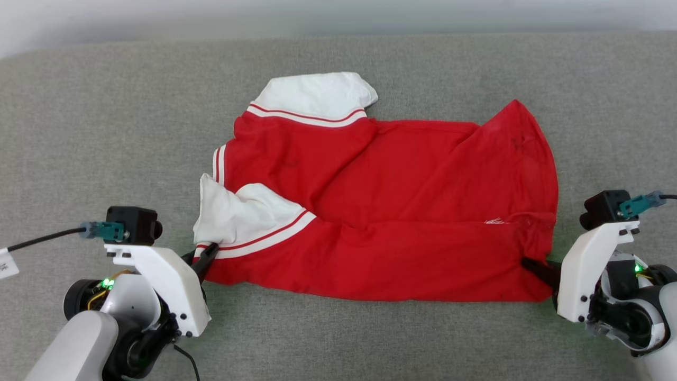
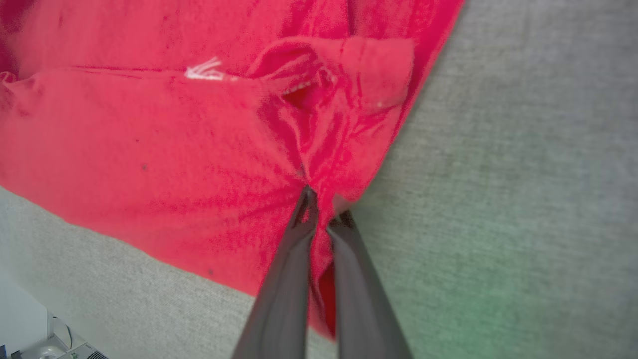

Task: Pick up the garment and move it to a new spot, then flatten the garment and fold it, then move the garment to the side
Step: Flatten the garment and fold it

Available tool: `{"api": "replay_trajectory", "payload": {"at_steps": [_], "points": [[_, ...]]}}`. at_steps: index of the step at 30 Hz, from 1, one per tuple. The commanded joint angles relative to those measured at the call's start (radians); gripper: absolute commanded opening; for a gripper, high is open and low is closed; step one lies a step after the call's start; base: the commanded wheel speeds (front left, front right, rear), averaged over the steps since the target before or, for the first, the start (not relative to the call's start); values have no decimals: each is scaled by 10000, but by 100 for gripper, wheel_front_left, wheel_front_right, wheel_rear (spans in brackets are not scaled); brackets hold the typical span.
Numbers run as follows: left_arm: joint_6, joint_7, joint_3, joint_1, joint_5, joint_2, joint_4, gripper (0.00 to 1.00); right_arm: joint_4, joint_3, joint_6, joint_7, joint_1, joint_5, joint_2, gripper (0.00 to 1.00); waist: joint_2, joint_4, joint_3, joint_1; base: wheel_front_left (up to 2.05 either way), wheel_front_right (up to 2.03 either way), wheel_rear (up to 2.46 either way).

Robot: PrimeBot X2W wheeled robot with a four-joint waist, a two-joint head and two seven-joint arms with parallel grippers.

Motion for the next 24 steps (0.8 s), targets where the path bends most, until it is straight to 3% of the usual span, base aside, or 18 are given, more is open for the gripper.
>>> {"api": "replay_trajectory", "payload": {"at_steps": [1, 14, 23, 24], "points": [[47, -173, 60, 196, 0, -67, 26, 0, 232, 402, 0, 2, 302, 87, 78, 0, -1, -59, -313, -1, 0, 0, 0], [438, -479, 186, 1802, -260, 44, -340, 0, -636, 451, 0, -315, 1257, 119, -410, 0, -1, 83, -2498, -1, 0, 0, 0], [763, -132, 163, 2895, -619, 151, -444, 0, -1076, -26, 0, 224, 2397, -13, -259, 0, -1, 87, -2812, -1, 0, 0, 0], [744, -214, 169, 2874, -609, 94, -372, 0, -1060, -80, 0, 128, 2491, -4, -176, 22, -1, 96, -2754, -1, 0, 0, 0]]}}
